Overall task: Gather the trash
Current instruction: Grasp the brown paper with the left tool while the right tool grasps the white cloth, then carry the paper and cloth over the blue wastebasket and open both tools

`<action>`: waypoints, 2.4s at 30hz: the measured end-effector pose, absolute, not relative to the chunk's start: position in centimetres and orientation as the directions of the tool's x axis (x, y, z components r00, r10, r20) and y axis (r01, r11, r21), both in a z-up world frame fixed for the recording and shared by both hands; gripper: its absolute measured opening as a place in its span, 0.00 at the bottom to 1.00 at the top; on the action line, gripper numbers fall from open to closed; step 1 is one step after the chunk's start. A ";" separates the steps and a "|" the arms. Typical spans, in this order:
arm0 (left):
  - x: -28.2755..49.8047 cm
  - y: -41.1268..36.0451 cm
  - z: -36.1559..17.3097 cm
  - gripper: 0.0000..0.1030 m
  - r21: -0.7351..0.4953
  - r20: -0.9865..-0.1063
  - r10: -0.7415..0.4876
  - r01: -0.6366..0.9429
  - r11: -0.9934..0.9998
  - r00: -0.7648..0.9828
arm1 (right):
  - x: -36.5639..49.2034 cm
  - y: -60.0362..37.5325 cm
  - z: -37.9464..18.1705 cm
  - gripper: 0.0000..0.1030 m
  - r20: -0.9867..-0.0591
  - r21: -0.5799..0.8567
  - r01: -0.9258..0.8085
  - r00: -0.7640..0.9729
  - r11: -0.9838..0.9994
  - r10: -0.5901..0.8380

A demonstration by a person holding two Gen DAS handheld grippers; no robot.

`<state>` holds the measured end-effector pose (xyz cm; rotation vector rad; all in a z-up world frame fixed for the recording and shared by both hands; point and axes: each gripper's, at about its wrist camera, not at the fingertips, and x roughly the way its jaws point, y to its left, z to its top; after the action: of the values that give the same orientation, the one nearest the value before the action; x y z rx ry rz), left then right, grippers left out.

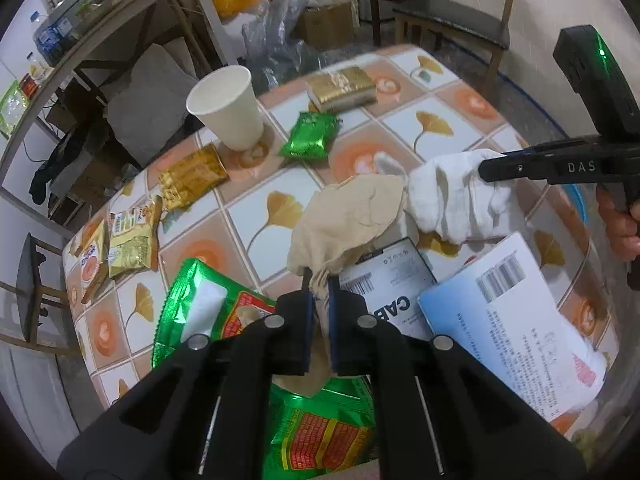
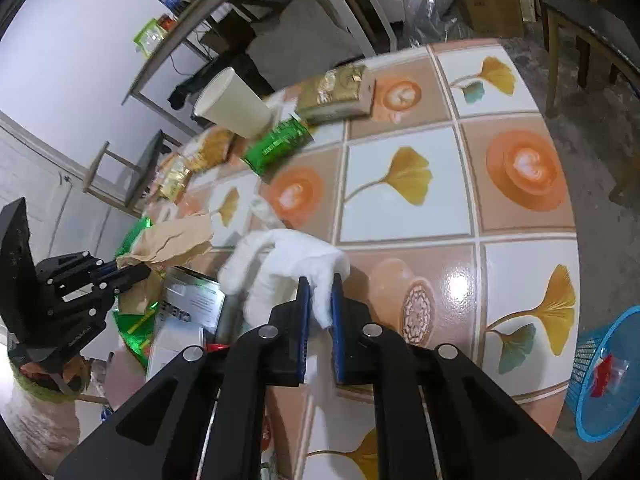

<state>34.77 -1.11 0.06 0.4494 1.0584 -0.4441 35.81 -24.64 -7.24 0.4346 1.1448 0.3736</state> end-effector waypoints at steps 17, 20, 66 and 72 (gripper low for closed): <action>31.8 -0.1 7.7 0.04 0.089 -0.811 -0.225 0.494 0.865 0.540 | 32.8 -25.6 0.3 0.09 -0.695 0.532 -0.130 0.497 0.837 0.519; 31.0 -0.1 8.8 0.04 0.067 -0.800 -0.250 0.496 0.866 0.545 | 31.7 -25.9 2.0 0.09 -0.678 0.528 -0.144 0.522 0.837 0.517; 17.2 -44.8 -3.4 0.05 -0.316 -0.900 -0.429 0.801 0.508 -0.083 | 0.0 -59.7 -7.9 0.09 -0.764 0.522 0.605 0.645 0.601 0.014; 18.5 -50.5 -7.7 0.05 -0.338 -0.909 -0.399 0.775 0.534 -0.121 | 2.0 -63.0 -13.1 0.10 -0.792 0.538 0.686 0.610 0.491 0.016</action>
<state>18.46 -50.53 -7.72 0.3602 1.3527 -1.0386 2.04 -62.99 -13.09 0.9877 0.8342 -0.4691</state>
